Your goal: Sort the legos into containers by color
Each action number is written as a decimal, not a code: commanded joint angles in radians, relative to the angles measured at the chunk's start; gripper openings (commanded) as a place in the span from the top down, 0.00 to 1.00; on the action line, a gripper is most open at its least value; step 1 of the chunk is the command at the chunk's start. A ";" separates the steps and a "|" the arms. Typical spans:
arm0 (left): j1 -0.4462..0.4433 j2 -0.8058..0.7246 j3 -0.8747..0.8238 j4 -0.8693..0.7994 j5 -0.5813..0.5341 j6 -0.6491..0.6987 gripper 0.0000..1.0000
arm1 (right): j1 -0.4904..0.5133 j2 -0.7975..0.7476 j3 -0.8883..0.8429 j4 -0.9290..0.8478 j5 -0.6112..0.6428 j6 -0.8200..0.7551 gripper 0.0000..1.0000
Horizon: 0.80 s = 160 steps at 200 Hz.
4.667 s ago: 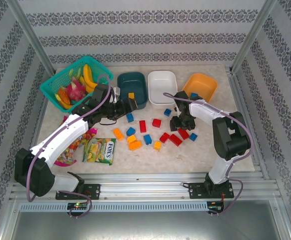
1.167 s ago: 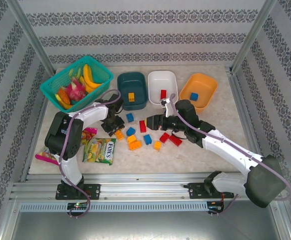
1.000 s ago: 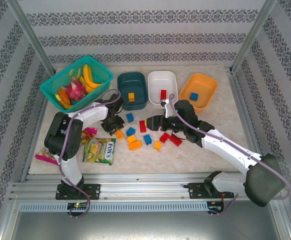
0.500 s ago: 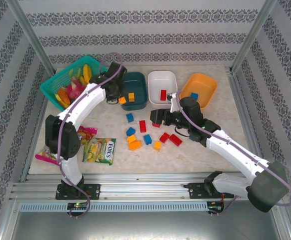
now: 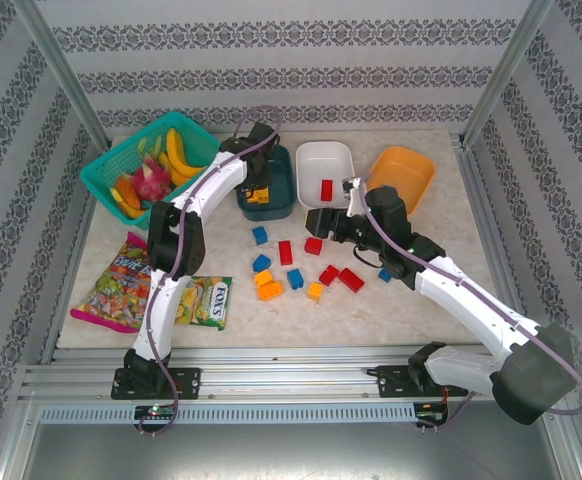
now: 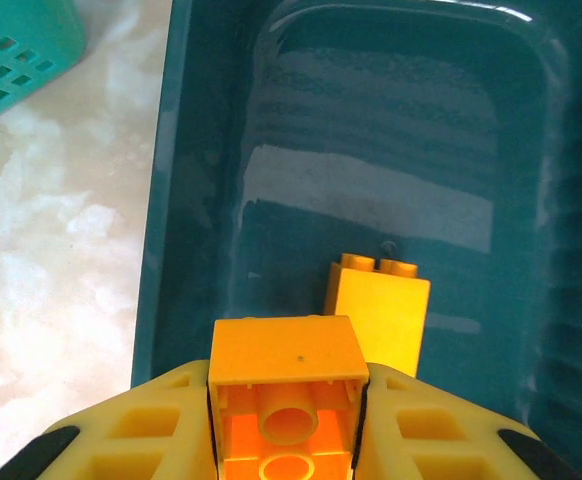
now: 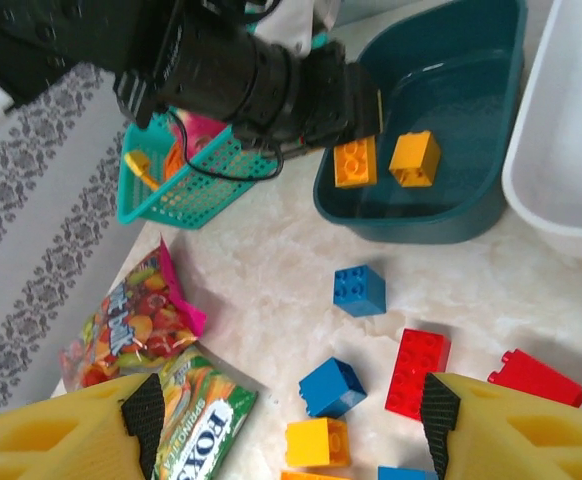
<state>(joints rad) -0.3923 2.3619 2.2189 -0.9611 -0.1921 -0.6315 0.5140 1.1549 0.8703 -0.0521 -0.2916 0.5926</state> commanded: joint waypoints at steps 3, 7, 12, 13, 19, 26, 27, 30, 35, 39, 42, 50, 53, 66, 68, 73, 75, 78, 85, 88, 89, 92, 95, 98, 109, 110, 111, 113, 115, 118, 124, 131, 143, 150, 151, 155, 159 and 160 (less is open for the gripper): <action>0.000 0.017 0.046 -0.090 -0.043 0.005 0.74 | -0.039 0.005 -0.001 0.056 0.018 0.040 0.29; 0.001 0.022 0.046 -0.092 -0.042 0.003 0.74 | -0.045 0.007 0.000 0.057 0.015 0.042 0.29; 0.001 0.025 0.045 -0.091 -0.041 0.003 0.74 | -0.050 0.006 0.001 0.061 0.013 0.045 0.29; 0.001 0.026 0.045 -0.091 -0.041 0.001 0.74 | -0.051 0.006 0.000 0.061 0.013 0.045 0.29; 0.000 0.031 0.043 -0.092 -0.038 -0.001 0.73 | -0.056 0.006 0.001 0.063 0.011 0.045 0.29; 0.000 0.037 0.043 -0.090 -0.029 -0.002 0.73 | -0.061 0.007 0.002 0.061 0.010 0.043 0.29; 0.000 0.038 0.043 -0.087 -0.028 -0.001 0.73 | -0.061 0.008 0.002 0.061 0.010 0.043 0.29; 0.000 0.040 0.043 -0.084 -0.025 0.000 0.72 | -0.064 0.008 0.002 0.060 0.009 0.043 0.29; -0.002 0.045 0.046 -0.082 -0.020 0.003 0.72 | -0.066 0.008 0.002 0.058 0.007 0.042 0.29; -0.002 0.049 0.045 -0.079 -0.019 0.004 0.72 | -0.067 0.009 0.002 0.057 0.005 0.043 0.29; -0.002 0.052 0.047 -0.078 -0.018 0.006 0.71 | -0.070 0.008 0.002 0.055 0.004 0.043 0.29; -0.003 0.060 0.049 -0.076 -0.013 0.010 0.70 | -0.070 0.008 -0.001 0.052 0.002 0.044 0.29; -0.002 0.064 0.053 -0.078 -0.010 0.009 0.70 | -0.071 0.006 -0.003 0.052 0.001 0.044 0.29; -0.003 0.081 0.063 -0.085 -0.001 0.010 0.68 | -0.073 0.003 -0.010 0.052 -0.001 0.047 0.29; -0.002 0.083 0.065 -0.086 0.001 0.009 0.68 | -0.074 0.004 -0.012 0.051 0.000 0.047 0.29; -0.002 0.087 0.065 -0.091 0.004 0.009 0.67 | -0.074 0.002 -0.014 0.047 0.002 0.047 0.29; -0.002 0.088 0.066 -0.091 0.006 0.008 0.66 | -0.074 0.001 -0.013 0.043 0.002 0.047 0.29; -0.002 0.089 0.065 -0.092 0.008 0.009 0.66 | -0.075 0.000 -0.013 0.037 0.004 0.046 0.29; -0.003 0.091 0.065 -0.093 0.013 0.008 0.64 | -0.079 -0.004 -0.013 0.025 0.012 0.045 0.29; -0.002 0.092 0.066 -0.095 0.016 0.007 0.64 | -0.080 -0.006 -0.012 0.017 0.015 0.045 0.29; -0.002 0.091 0.066 -0.096 0.016 0.007 0.64 | -0.080 -0.006 -0.012 0.014 0.017 0.044 0.29; -0.002 0.091 0.065 -0.097 0.018 0.006 0.63 | -0.081 -0.010 -0.010 0.002 0.023 0.043 0.29; -0.002 0.091 0.064 -0.097 0.021 0.005 0.62 | -0.083 -0.013 -0.009 -0.010 0.033 0.042 0.29; -0.002 0.092 0.064 -0.097 0.022 0.005 0.61 | -0.084 -0.016 -0.007 -0.024 0.044 0.044 0.29; -0.002 0.088 0.067 -0.098 0.031 0.003 0.57 | -0.092 -0.028 0.002 -0.078 0.077 0.047 0.29; -0.002 0.088 0.067 -0.098 0.032 0.003 0.57 | -0.094 -0.030 0.002 -0.084 0.080 0.047 0.29; -0.003 0.088 0.067 -0.098 0.033 0.003 0.57 | -0.095 -0.032 0.003 -0.090 0.082 0.047 0.29; -0.003 0.087 0.068 -0.100 0.035 0.003 0.56 | -0.096 -0.033 0.005 -0.102 0.088 0.045 0.29; -0.003 0.086 0.069 -0.100 0.036 0.003 0.56 | -0.097 -0.035 0.007 -0.116 0.095 0.045 0.29; -0.002 0.085 0.071 -0.101 0.038 0.003 0.55 | -0.098 -0.039 0.013 -0.136 0.107 0.043 0.29; -0.002 0.080 0.073 -0.103 0.041 0.004 0.54 | -0.100 -0.047 0.021 -0.185 0.138 0.042 0.28; -0.002 0.073 0.075 -0.101 0.045 0.003 0.52 | -0.102 -0.056 0.027 -0.230 0.169 0.044 0.29; -0.002 0.053 0.077 -0.101 0.048 0.003 0.51 | -0.111 -0.073 0.032 -0.307 0.219 0.052 0.29; -0.003 0.038 0.079 -0.096 0.051 0.005 0.50 | -0.116 -0.086 0.032 -0.342 0.242 0.056 0.29; -0.003 0.035 0.078 -0.095 0.052 0.005 0.49 | -0.118 -0.087 0.032 -0.347 0.245 0.056 0.29; -0.004 0.027 0.079 -0.089 0.054 0.008 0.49 | -0.122 -0.097 0.030 -0.365 0.255 0.058 0.29; -0.005 0.017 0.081 -0.084 0.058 0.008 0.47 | -0.126 -0.105 0.028 -0.384 0.266 0.060 0.29; -0.006 0.016 0.083 -0.082 0.058 0.007 0.47 | -0.128 -0.108 0.028 -0.388 0.270 0.062 0.29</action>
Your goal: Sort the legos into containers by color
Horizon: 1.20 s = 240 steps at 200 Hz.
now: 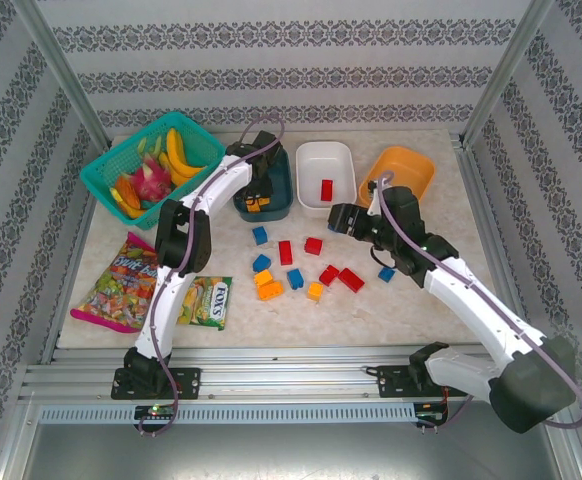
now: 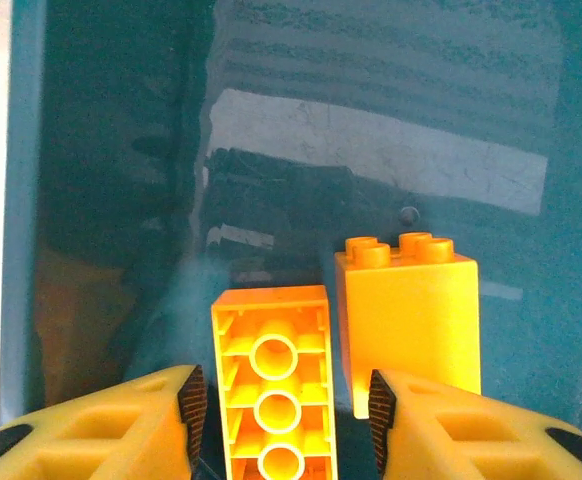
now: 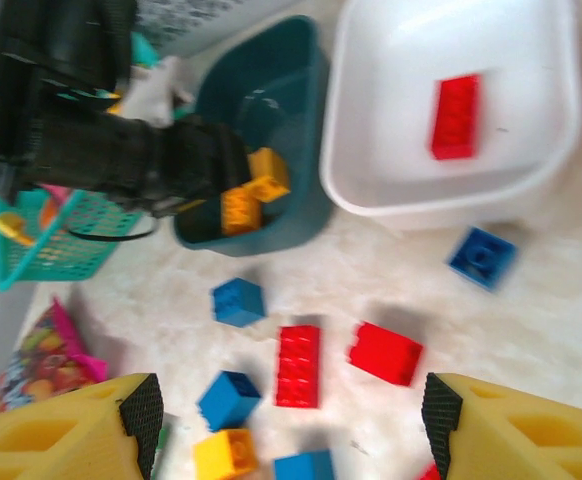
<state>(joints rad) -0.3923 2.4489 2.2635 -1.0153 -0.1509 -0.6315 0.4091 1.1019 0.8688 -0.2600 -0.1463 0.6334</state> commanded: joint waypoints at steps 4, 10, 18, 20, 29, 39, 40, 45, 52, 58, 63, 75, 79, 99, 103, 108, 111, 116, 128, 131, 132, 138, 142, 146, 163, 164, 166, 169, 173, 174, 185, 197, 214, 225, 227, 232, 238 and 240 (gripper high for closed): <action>-0.008 -0.083 0.041 -0.022 0.019 0.010 0.46 | -0.027 -0.063 0.027 -0.197 0.137 0.024 0.29; -0.011 -0.099 0.046 -0.016 0.022 0.015 0.44 | -0.031 -0.076 0.026 -0.226 0.163 0.028 0.29; -0.017 -0.118 0.058 -0.014 0.023 0.016 0.42 | -0.038 -0.091 0.026 -0.284 0.214 0.046 0.27; -0.018 -0.124 0.061 -0.014 0.025 0.017 0.41 | -0.040 -0.093 0.026 -0.302 0.228 0.054 0.27; -0.023 -0.151 0.064 -0.014 0.040 0.012 0.41 | -0.061 -0.097 0.027 -0.375 0.272 0.079 0.26; -0.032 -0.191 0.054 -0.010 0.067 0.012 0.40 | -0.096 -0.088 0.024 -0.463 0.301 0.119 0.27; -0.033 -0.197 0.052 -0.009 0.069 0.012 0.40 | -0.099 -0.086 0.024 -0.473 0.302 0.124 0.27; -0.039 -0.223 0.038 -0.003 0.080 0.014 0.40 | -0.119 -0.075 0.022 -0.516 0.309 0.147 0.28; -0.049 -0.261 -0.003 0.022 0.108 0.020 0.39 | -0.148 -0.060 0.014 -0.562 0.305 0.176 0.30; -0.059 -0.309 -0.052 0.060 0.139 0.029 0.38 | -0.170 -0.042 0.003 -0.579 0.290 0.187 0.30; -0.068 -0.354 -0.105 0.102 0.165 0.039 0.37 | -0.187 -0.029 -0.011 -0.579 0.273 0.192 0.31; -0.091 -0.469 -0.266 0.244 0.277 0.059 0.35 | -0.219 0.008 -0.045 -0.544 0.223 0.193 0.31; -0.099 -0.512 -0.325 0.307 0.315 0.065 0.34 | -0.234 0.024 -0.053 -0.532 0.211 0.195 0.31; -0.134 -0.691 -0.590 0.520 0.458 0.059 0.26 | -0.278 0.143 -0.047 -0.498 0.127 0.179 0.32; -0.138 -0.720 -0.633 0.542 0.477 0.050 0.25 | -0.284 0.169 -0.042 -0.492 0.113 0.172 0.32; -0.141 -0.752 -0.685 0.568 0.500 0.036 0.25 | -0.288 0.204 -0.034 -0.481 0.096 0.166 0.32; -0.143 -0.767 -0.712 0.580 0.511 0.027 0.25 | -0.289 0.221 -0.032 -0.473 0.085 0.160 0.32; -0.148 -0.803 -0.761 0.600 0.526 0.013 0.25 | -0.291 0.252 -0.025 -0.464 0.073 0.153 0.32; -0.160 -0.877 -0.874 0.651 0.550 -0.020 0.25 | -0.288 0.312 -0.019 -0.436 0.052 0.146 0.33; -0.163 -0.895 -0.897 0.664 0.555 -0.027 0.24 | -0.289 0.323 -0.020 -0.428 0.048 0.146 0.34; -0.165 -0.900 -0.908 0.667 0.555 -0.030 0.24 | -0.289 0.328 -0.020 -0.426 0.047 0.145 0.34; -0.171 -0.935 -0.954 0.686 0.555 -0.042 0.22 | -0.291 0.350 -0.018 -0.418 0.049 0.145 0.34; -0.176 -0.957 -0.981 0.697 0.557 -0.049 0.20 | -0.291 0.363 -0.016 -0.415 0.055 0.142 0.35; -0.180 -0.976 -1.008 0.704 0.555 -0.057 0.20 | -0.291 0.377 -0.011 -0.414 0.059 0.138 0.36; -0.195 -1.037 -1.078 0.708 0.551 -0.075 0.20 | -0.294 0.415 0.002 -0.403 0.078 0.123 0.38; -0.195 -1.039 -1.080 0.707 0.550 -0.075 0.20 | -0.294 0.418 0.002 -0.402 0.078 0.123 0.38; -0.196 -1.044 -1.086 0.705 0.548 -0.077 0.20 | -0.294 0.422 0.002 -0.401 0.079 0.122 0.38; -0.200 -1.052 -1.093 0.702 0.545 -0.077 0.20 | -0.294 0.426 0.002 -0.396 0.077 0.121 0.39; -0.203 -1.058 -1.101 0.696 0.539 -0.077 0.20 | -0.294 0.434 0.002 -0.393 0.076 0.119 0.41; -0.203 -1.060 -1.101 0.695 0.539 -0.076 0.20 | -0.294 0.435 0.002 -0.393 0.077 0.119 0.41; -0.212 -1.077 -1.115 0.683 0.529 -0.080 0.20 | -0.293 0.456 0.004 -0.390 0.075 0.117 0.44; -0.215 -1.090 -1.125 0.679 0.520 -0.082 0.20 | -0.294 0.475 -0.004 -0.374 0.072 0.117 0.45; -0.218 -1.095 -1.127 0.678 0.512 -0.085 0.20 | -0.294 0.496 -0.007 -0.353 0.073 0.105 0.49; -0.220 -1.095 -1.125 0.679 0.510 -0.087 0.20 | -0.295 0.506 -0.004 -0.347 0.076 0.097 0.53; -0.221 -1.095 -1.125 0.679 0.510 -0.088 0.20 | -0.295 0.507 -0.003 -0.346 0.078 0.096 0.53; -0.222 -1.094 -1.124 0.681 0.510 -0.088 0.20 | -0.294 0.511 0.001 -0.347 0.079 0.092 0.55; -0.223 -1.092 -1.121 0.682 0.513 -0.090 0.20 | -0.295 0.512 0.004 -0.349 0.081 0.086 0.58; -0.223 -1.091 -1.121 0.683 0.513 -0.090 0.20 | -0.295 0.512 0.006 -0.349 0.084 0.084 0.59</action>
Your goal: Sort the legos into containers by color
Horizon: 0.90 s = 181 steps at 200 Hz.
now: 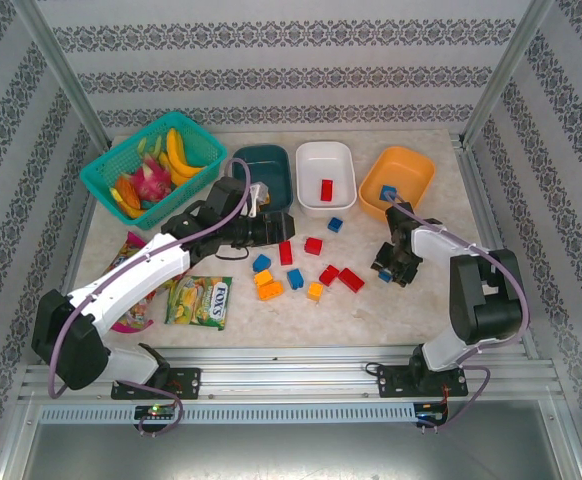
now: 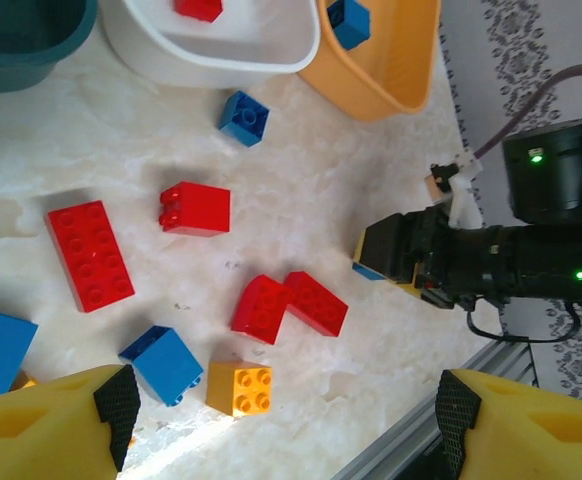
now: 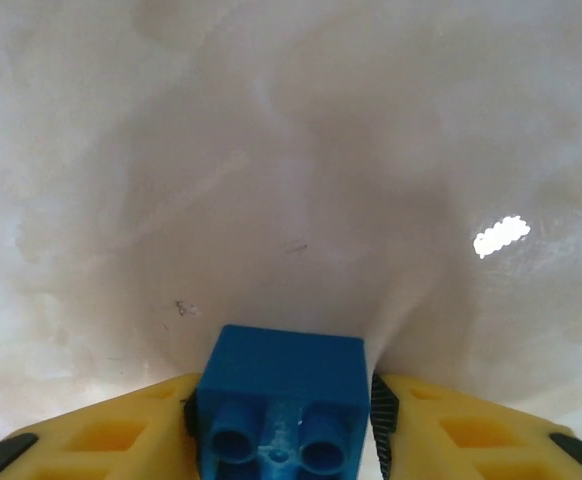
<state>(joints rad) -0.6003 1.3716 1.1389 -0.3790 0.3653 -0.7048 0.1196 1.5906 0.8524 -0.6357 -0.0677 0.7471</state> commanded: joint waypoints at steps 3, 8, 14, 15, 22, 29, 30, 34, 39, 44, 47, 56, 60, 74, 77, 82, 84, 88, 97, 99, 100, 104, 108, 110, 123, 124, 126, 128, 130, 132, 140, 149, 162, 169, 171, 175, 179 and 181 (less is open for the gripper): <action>-0.016 -0.014 0.005 0.047 -0.003 -0.016 0.20 | -0.005 0.022 0.026 0.024 0.006 -0.034 0.62; -0.016 -0.012 0.006 0.050 -0.001 -0.018 0.20 | -0.005 0.015 0.031 0.017 0.013 -0.040 0.65; -0.018 -0.009 0.009 0.050 0.001 -0.022 0.20 | -0.002 0.002 0.039 0.008 0.021 -0.048 0.67; -0.018 -0.008 0.009 0.051 0.001 -0.023 0.20 | -0.003 -0.001 0.040 0.007 0.023 -0.050 0.68; -0.018 -0.004 0.013 0.053 0.003 -0.027 0.20 | 0.005 -0.028 0.057 -0.008 0.039 -0.067 0.69; -0.018 0.003 0.022 0.055 0.004 -0.032 0.20 | 0.017 -0.059 0.082 -0.029 0.069 -0.089 0.69; -0.018 0.004 0.024 0.055 0.004 -0.033 0.20 | 0.019 -0.063 0.086 -0.032 0.075 -0.092 0.69; -0.018 0.009 0.033 0.052 -0.001 -0.035 0.20 | 0.027 -0.082 0.104 -0.043 0.095 -0.107 0.69; -0.019 0.018 0.046 0.044 -0.009 -0.038 0.19 | 0.033 -0.102 0.125 -0.055 0.117 -0.121 0.69; -0.018 0.028 0.061 0.034 -0.022 -0.040 0.18 | 0.035 -0.115 0.148 -0.061 0.128 -0.132 0.69; -0.018 0.034 0.071 0.029 -0.026 -0.040 0.17 | 0.034 -0.121 0.160 -0.063 0.134 -0.138 0.69; -0.017 0.057 0.102 0.026 -0.035 -0.039 0.17 | 0.026 -0.127 0.208 -0.073 0.139 -0.156 0.69; -0.016 0.070 0.117 0.025 -0.040 -0.038 0.17 | 0.020 -0.121 0.233 -0.075 0.136 -0.164 0.69; -0.015 0.116 0.175 0.023 -0.044 -0.038 0.17 | 0.004 -0.080 0.321 -0.069 0.106 -0.204 0.69; -0.015 0.128 0.186 0.024 -0.044 -0.038 0.17 | 0.002 -0.066 0.343 -0.068 0.098 -0.212 0.69; -0.016 0.146 0.208 0.027 -0.043 -0.037 0.17 | -0.005 -0.043 0.379 -0.065 0.081 -0.228 0.69; -0.015 0.153 0.215 0.026 -0.044 -0.036 0.17 | -0.006 -0.030 0.393 -0.063 0.073 -0.234 0.69; -0.015 0.167 0.232 0.025 -0.045 -0.037 0.17 | -0.009 -0.009 0.424 -0.061 0.061 -0.248 0.69; -0.013 0.197 0.264 0.023 -0.050 -0.041 0.17 | -0.017 0.048 0.493 -0.065 0.037 -0.269 0.69; -0.013 0.204 0.271 0.025 -0.051 -0.043 0.17 | -0.019 0.061 0.507 -0.067 0.032 -0.271 0.69; -0.012 0.206 0.274 0.025 -0.052 -0.044 0.17 | -0.020 0.067 0.518 -0.070 0.028 -0.273 0.69; -0.010 0.219 0.284 0.028 -0.052 -0.049 0.17 | -0.026 0.094 0.548 -0.073 0.018 -0.273 0.69; -0.009 0.231 0.295 0.033 -0.050 -0.055 0.17 | -0.034 0.122 0.584 -0.076 0.000 -0.274 0.69; -0.008 0.237 0.301 0.036 -0.048 -0.056 0.17 | -0.038 0.136 0.595 -0.075 -0.010 -0.273 0.69; -0.004 0.279 0.344 0.034 -0.046 -0.061 0.17 | -0.064 0.230 0.677 -0.081 -0.088 -0.269 0.69; -0.004 0.280 0.347 0.033 -0.046 -0.061 0.17 | -0.066 0.237 0.684 -0.082 -0.093 -0.268 0.69; -0.003 0.287 0.355 0.029 -0.045 -0.061 0.17 | -0.069 0.253 0.697 -0.085 -0.102 -0.268 0.69; -0.003 0.293 0.362 0.027 -0.046 -0.061 0.18 | -0.072 0.268 0.713 -0.090 -0.112 -0.268 0.69; -0.003 0.298 0.369 0.026 -0.047 -0.060 0.18 | -0.074 0.285 0.725 -0.096 -0.119 -0.268 0.70; -0.001 0.302 0.376 0.024 -0.047 -0.060 0.18 | -0.076 0.300 0.741 -0.103 -0.127 -0.270 0.70; 0.000 0.323 0.399 0.017 -0.047 -0.058 0.18 | -0.083 0.359 0.794 -0.128 -0.151 -0.274 0.70; 0.000 0.337 0.419 0.015 -0.048 -0.057 0.18 | -0.088 0.417 0.849 -0.163 -0.162 -0.278 0.70; 0.001 0.349 0.436 0.014 -0.049 -0.057 0.18 | -0.095 0.483 0.902 -0.194 -0.173 -0.272 0.69; 0.002 0.354 0.442 0.010 -0.047 -0.056 0.18 | -0.100 0.505 0.911 -0.198 -0.173 -0.263 0.69; 0.002 0.354 0.444 0.009 -0.048 -0.055 0.18 | -0.102 0.511 0.912 -0.197 -0.174 -0.259 0.69; 0.003 0.354 0.446 0.008 -0.048 -0.054 0.18 | -0.105 0.520 0.913 -0.193 -0.178 -0.251 0.69; 0.002 0.354 0.446 0.006 -0.049 -0.053 0.18 | -0.109 0.528 0.911 -0.184 -0.184 -0.245 0.69; 0.002 0.354 0.447 0.005 -0.049 -0.053 0.18 | -0.111 0.531 0.910 -0.180 -0.188 -0.244 0.69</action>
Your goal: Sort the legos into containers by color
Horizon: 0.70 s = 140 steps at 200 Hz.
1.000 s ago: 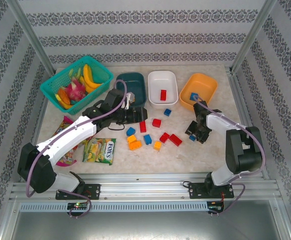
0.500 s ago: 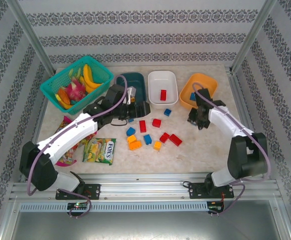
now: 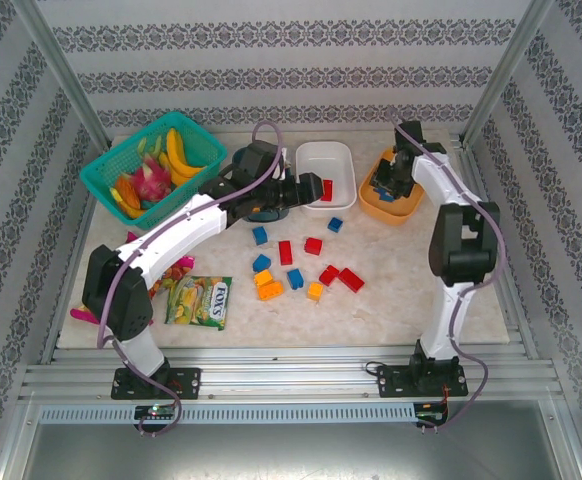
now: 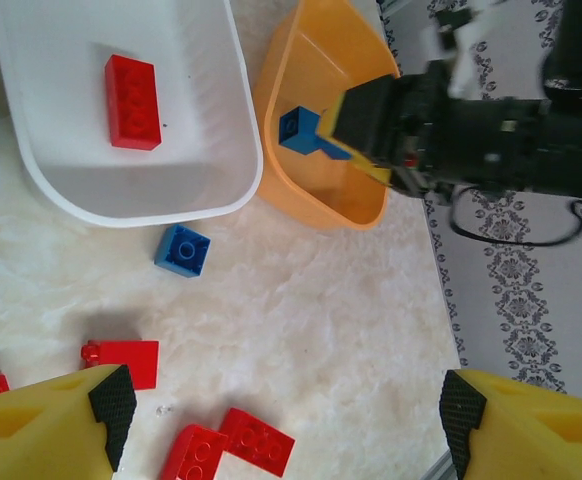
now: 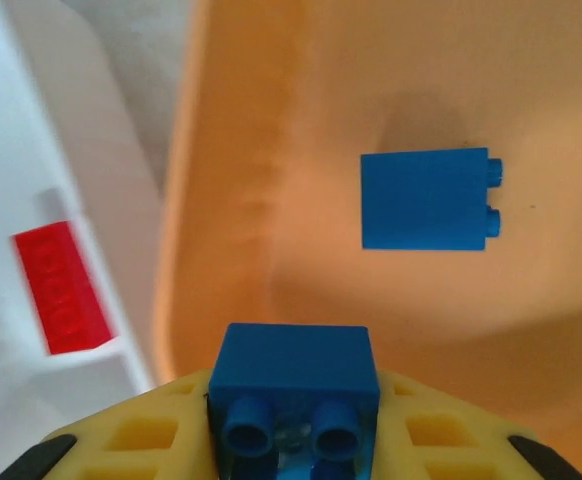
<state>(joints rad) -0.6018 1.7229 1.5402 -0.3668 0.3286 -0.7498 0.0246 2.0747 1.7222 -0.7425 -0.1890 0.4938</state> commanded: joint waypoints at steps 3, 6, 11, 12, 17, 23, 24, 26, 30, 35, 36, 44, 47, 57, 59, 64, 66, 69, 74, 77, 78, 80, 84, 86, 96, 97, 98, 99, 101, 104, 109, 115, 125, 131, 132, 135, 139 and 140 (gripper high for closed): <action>0.004 0.003 0.045 -0.007 -0.013 -0.007 0.18 | -0.019 0.051 0.039 -0.068 -0.069 0.014 0.69; 0.004 0.001 0.045 -0.009 -0.014 -0.006 0.18 | -0.021 0.058 0.038 -0.062 -0.074 0.016 0.69; 0.004 -0.002 0.043 -0.013 -0.015 -0.004 0.18 | -0.024 0.067 0.040 -0.056 -0.079 0.019 0.68; 0.004 -0.002 0.044 -0.014 -0.016 -0.005 0.18 | -0.024 0.069 0.042 -0.055 -0.080 0.019 0.68; 0.004 -0.005 0.040 -0.018 -0.018 -0.003 0.18 | -0.026 0.081 0.048 -0.054 -0.086 0.021 0.68; 0.004 -0.010 0.034 -0.021 -0.019 -0.002 0.18 | -0.029 0.095 0.057 -0.057 -0.095 0.021 0.67; 0.004 -0.011 0.033 -0.021 -0.019 -0.002 0.18 | -0.029 0.097 0.059 -0.058 -0.096 0.021 0.67; 0.004 -0.013 0.030 -0.022 -0.020 -0.002 0.18 | -0.030 0.102 0.063 -0.060 -0.099 0.022 0.67; 0.004 -0.016 0.023 -0.023 -0.022 -0.003 0.18 | -0.032 0.111 0.069 -0.063 -0.102 0.021 0.66; 0.004 -0.021 0.015 -0.025 -0.024 -0.003 0.18 | -0.033 0.119 0.078 -0.067 -0.104 0.019 0.65; 0.004 -0.021 0.014 -0.026 -0.025 -0.003 0.18 | -0.034 0.121 0.079 -0.067 -0.105 0.019 0.64; 0.004 -0.031 0.001 -0.027 -0.029 -0.006 0.18 | -0.035 0.134 0.092 -0.073 -0.105 0.016 0.61; 0.004 -0.034 -0.004 -0.030 -0.030 -0.006 0.18 | -0.036 0.138 0.095 -0.075 -0.106 0.016 0.61; 0.004 -0.044 -0.020 -0.037 -0.038 -0.008 0.18 | -0.041 0.148 0.110 -0.087 -0.106 0.012 0.55; 0.004 -0.047 -0.022 -0.041 -0.042 -0.009 0.18 | -0.042 0.150 0.114 -0.090 -0.107 0.012 0.54; 0.004 -0.054 -0.031 -0.049 -0.048 -0.008 0.18 | -0.044 0.154 0.120 -0.094 -0.107 0.011 0.52; 0.004 -0.057 -0.033 -0.052 -0.052 -0.009 0.18 | -0.044 0.155 0.121 -0.096 -0.107 0.010 0.51; 0.003 -0.061 -0.037 -0.057 -0.057 -0.012 0.18 | -0.044 0.154 0.125 -0.097 -0.106 0.009 0.50; 0.003 -0.067 -0.044 -0.068 -0.066 -0.013 0.19 | -0.046 0.153 0.128 -0.100 -0.107 0.006 0.48; 0.004 -0.071 -0.049 -0.073 -0.071 -0.013 0.19 | -0.046 0.150 0.130 -0.101 -0.107 0.005 0.47; 0.004 -0.072 -0.051 -0.075 -0.072 -0.014 0.19 | -0.046 0.149 0.131 -0.101 -0.106 0.005 0.47; 0.004 -0.076 -0.053 -0.078 -0.074 -0.014 0.19 | -0.047 0.148 0.132 -0.102 -0.106 0.004 0.46; 0.004 -0.082 -0.059 -0.083 -0.078 -0.016 0.19 | -0.047 0.143 0.134 -0.105 -0.107 0.001 0.45; 0.004 -0.085 -0.062 -0.085 -0.080 -0.016 0.19 | -0.047 0.140 0.135 -0.105 -0.107 0.000 0.45; 0.004 -0.099 -0.081 -0.102 -0.094 -0.021 0.19 | -0.046 0.119 0.138 -0.106 -0.110 -0.003 0.44; 0.004 -0.101 -0.082 -0.104 -0.094 -0.022 0.19 | -0.046 0.117 0.138 -0.107 -0.109 -0.003 0.44; 0.004 -0.102 -0.083 -0.106 -0.095 -0.023 0.19 | -0.046 0.114 0.138 -0.107 -0.108 -0.003 0.44; 0.004 -0.103 -0.085 -0.108 -0.097 -0.024 0.19 | -0.046 0.111 0.137 -0.107 -0.107 -0.004 0.44; 0.004 -0.107 -0.088 -0.110 -0.101 -0.024 0.19 | -0.046 0.105 0.136 -0.107 -0.106 -0.004 0.43; 0.004 -0.111 -0.093 -0.117 -0.105 -0.025 0.19 | -0.046 0.094 0.136 -0.107 -0.104 -0.005 0.43; 0.004 -0.119 -0.099 -0.128 -0.114 -0.026 0.19 | -0.045 0.077 0.135 -0.107 -0.100 -0.006 0.43; 0.004 -0.130 -0.107 -0.143 -0.126 -0.029 0.20 | -0.043 0.049 0.133 -0.105 -0.094 -0.006 0.43; 0.004 -0.147 -0.118 -0.165 -0.141 -0.030 0.20 | -0.037 -0.004 0.126 -0.100 -0.078 -0.007 0.43; 0.004 -0.157 -0.123 -0.178 -0.149 -0.028 0.21 | -0.033 -0.042 0.117 -0.092 -0.070 -0.008 0.43; 0.004 -0.159 -0.124 -0.179 -0.151 -0.027 0.20 | -0.032 -0.049 0.116 -0.089 -0.069 -0.007 0.44; 0.004 -0.163 -0.126 -0.189 -0.156 -0.027 0.21 | -0.029 -0.069 0.110 -0.083 -0.066 -0.008 0.44; 0.004 -0.169 -0.128 -0.200 -0.163 -0.027 0.21 | -0.026 -0.097 0.100 -0.070 -0.062 -0.007 0.44; 0.004 -0.170 -0.128 -0.202 -0.165 -0.027 0.21 | -0.025 -0.104 0.099 -0.068 -0.060 -0.007 0.44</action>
<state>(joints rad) -0.6018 1.6176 1.4307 -0.4774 0.2283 -0.7650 -0.0105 2.1658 1.8286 -0.8230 -0.2775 0.4973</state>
